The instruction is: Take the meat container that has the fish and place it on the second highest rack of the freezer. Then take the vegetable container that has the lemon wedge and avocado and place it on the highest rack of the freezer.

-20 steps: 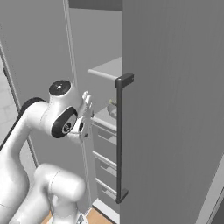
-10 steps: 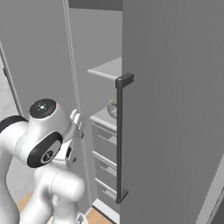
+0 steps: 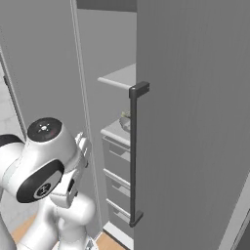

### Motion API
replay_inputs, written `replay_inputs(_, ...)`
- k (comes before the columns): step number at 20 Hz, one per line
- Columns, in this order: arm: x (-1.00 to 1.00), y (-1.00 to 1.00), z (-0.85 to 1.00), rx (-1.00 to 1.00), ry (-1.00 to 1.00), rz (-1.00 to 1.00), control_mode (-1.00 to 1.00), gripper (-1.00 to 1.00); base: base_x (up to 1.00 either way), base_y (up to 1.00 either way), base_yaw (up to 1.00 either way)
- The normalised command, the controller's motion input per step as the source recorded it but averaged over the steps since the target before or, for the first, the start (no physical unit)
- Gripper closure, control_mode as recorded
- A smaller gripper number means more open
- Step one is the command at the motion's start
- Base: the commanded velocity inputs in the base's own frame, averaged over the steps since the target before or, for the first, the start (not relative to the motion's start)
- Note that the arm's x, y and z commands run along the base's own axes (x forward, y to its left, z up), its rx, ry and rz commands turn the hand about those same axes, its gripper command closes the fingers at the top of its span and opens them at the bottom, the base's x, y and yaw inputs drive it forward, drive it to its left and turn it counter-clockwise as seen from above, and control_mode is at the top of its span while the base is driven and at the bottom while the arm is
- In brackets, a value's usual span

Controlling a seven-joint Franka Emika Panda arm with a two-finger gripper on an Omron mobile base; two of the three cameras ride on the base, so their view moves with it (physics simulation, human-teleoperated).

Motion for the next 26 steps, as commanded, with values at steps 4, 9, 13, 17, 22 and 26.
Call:
replay_inputs(4,0.0,0.0,0.0,0.0,0.0,0.0,1.0,-1.0,-0.68,-0.2,-0.06)
replay_inputs(9,0.0,0.0,0.0,0.0,0.0,0.0,1.0,-1.0,-0.49,-0.91,-0.36)
replay_inputs(13,0.0,0.0,0.0,0.0,0.0,0.0,1.0,-1.0,-0.36,-1.0,-0.44)
replay_inputs(17,0.0,0.0,0.0,0.0,0.0,0.0,1.0,-1.0,-0.09,-1.0,-0.46)
replay_inputs(22,0.0,0.0,0.0,0.0,0.0,0.0,1.0,-1.0,-0.02,-1.0,-0.41)
replay_inputs(26,0.0,0.0,0.0,0.0,0.0,0.0,1.0,-1.0,0.03,-1.0,-0.25)
